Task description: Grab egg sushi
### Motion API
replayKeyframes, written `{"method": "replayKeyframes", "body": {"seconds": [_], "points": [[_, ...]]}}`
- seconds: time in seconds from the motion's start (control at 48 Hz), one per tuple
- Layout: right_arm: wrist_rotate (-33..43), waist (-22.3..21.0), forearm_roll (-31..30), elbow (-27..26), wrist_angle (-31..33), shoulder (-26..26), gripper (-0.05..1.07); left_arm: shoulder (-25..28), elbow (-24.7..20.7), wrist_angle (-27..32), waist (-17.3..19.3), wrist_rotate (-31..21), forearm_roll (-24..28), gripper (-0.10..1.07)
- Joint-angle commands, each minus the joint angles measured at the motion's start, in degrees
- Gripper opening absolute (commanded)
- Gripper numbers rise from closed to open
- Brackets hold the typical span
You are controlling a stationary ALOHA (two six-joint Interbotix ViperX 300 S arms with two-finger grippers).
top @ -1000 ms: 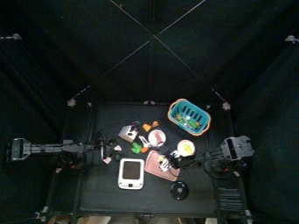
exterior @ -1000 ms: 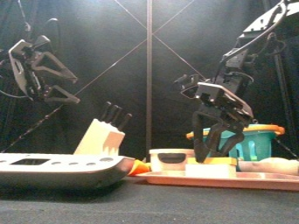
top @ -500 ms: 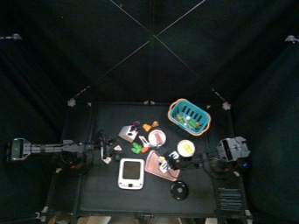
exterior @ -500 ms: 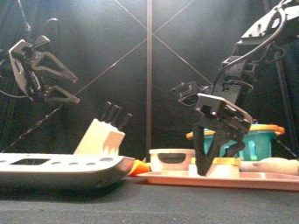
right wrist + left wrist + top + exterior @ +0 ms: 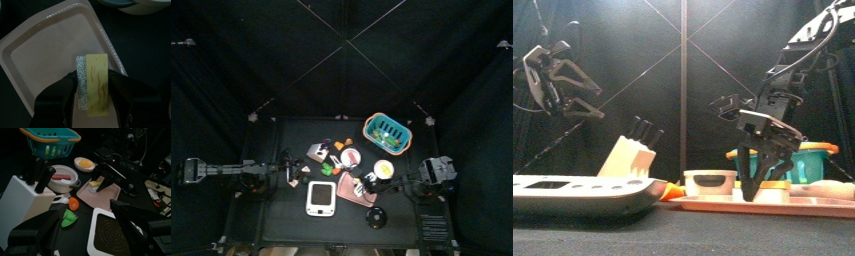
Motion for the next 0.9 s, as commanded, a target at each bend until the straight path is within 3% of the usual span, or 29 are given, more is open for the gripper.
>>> {"method": "replayKeyframes", "body": {"seconds": [0.0, 0.208, 0.875], "points": [[0.1, -0.4, 0.0, -0.9, 0.0, -1.7, 0.69, 0.0, -0.7, -0.2, 0.2, 0.1, -0.1, 1.04], [0.0, -0.3, -0.2, -2.0, 1.1, -3.1, 0.60, 0.0, -0.7, 0.4, 0.3, 0.1, -0.1, 1.04], [0.1, -0.6, -0.3, -2.8, 2.8, -4.8, 0.59, 0.1, -0.7, 0.8, 0.3, 0.1, -0.1, 1.04]]}}
